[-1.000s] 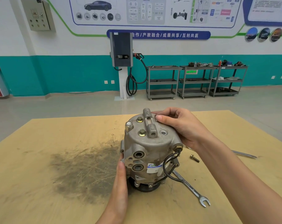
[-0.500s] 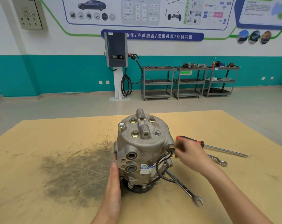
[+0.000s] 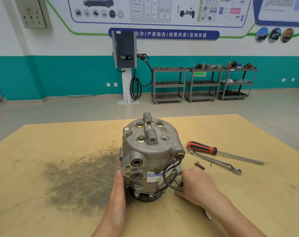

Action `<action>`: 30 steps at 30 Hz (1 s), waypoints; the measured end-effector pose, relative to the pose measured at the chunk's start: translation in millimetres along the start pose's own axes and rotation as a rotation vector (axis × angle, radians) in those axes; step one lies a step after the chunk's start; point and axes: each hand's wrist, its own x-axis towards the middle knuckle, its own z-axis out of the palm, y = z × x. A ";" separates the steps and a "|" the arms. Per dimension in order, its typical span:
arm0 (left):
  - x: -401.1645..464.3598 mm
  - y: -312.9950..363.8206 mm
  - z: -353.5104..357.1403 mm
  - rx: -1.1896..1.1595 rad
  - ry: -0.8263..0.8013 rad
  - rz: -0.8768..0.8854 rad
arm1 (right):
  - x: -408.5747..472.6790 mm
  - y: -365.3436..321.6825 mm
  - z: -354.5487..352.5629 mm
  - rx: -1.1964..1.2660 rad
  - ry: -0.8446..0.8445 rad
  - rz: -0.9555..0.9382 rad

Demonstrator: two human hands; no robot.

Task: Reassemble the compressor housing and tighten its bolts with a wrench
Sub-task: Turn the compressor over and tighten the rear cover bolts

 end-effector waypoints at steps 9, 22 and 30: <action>0.3 -1.6 -0.5 -0.011 0.009 0.004 | 11.3 34.4 1.7 0.625 0.190 -0.072; -2.6 1.6 0.7 -0.093 0.034 0.025 | 8.6 43.0 -6.6 1.673 0.053 -0.188; -5.5 6.2 3.7 -0.096 0.045 0.041 | 9.2 44.5 -2.3 1.696 0.097 -0.040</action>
